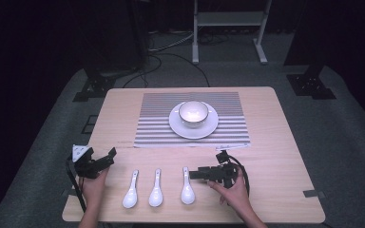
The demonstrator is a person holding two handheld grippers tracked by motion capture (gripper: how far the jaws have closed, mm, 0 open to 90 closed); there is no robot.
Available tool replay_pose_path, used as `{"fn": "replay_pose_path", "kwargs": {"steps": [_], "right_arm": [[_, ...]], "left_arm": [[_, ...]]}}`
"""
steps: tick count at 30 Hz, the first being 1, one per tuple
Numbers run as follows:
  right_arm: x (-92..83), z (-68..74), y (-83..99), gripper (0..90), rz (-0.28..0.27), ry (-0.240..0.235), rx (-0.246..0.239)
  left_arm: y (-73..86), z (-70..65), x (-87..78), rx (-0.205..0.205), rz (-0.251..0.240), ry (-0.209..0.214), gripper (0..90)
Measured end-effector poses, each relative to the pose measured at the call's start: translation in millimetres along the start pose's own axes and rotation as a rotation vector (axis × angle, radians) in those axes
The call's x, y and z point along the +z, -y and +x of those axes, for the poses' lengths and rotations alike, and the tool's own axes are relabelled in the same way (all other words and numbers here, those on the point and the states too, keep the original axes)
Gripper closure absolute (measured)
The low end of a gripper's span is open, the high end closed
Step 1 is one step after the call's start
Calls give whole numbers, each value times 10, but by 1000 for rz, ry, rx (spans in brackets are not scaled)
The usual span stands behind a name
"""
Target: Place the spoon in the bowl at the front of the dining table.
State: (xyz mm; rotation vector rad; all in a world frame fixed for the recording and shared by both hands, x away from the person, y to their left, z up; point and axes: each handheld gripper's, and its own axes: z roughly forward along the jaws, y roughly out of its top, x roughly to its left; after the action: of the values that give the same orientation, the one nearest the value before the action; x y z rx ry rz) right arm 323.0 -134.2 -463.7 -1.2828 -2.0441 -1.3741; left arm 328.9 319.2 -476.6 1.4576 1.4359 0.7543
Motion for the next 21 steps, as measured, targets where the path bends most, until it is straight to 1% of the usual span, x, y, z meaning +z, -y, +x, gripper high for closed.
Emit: {"fn": "replay_pose_path", "kwargs": {"steps": [3,4,7,13,18,21], "right_arm": [[57,-29,-12,288,11,5,10],[74,-41,-16,307,12,5,11],[113,-64,-30,309,17,7,20],[179,-85,-58,321,26,20,23],[256,-94,-71,337,35,37,16],[295,-95,-80,370,40,49,13]], "left_arm": [[0,-1,1,2,-1,0,13],[1,-2,1,2,-1,0,12],[1,-1,1,2,-1,0,13],[1,-1,1,2,-1,0,13],[0,0,0,0,0,1,12],[0,1,0,0,0,1,13]]}}
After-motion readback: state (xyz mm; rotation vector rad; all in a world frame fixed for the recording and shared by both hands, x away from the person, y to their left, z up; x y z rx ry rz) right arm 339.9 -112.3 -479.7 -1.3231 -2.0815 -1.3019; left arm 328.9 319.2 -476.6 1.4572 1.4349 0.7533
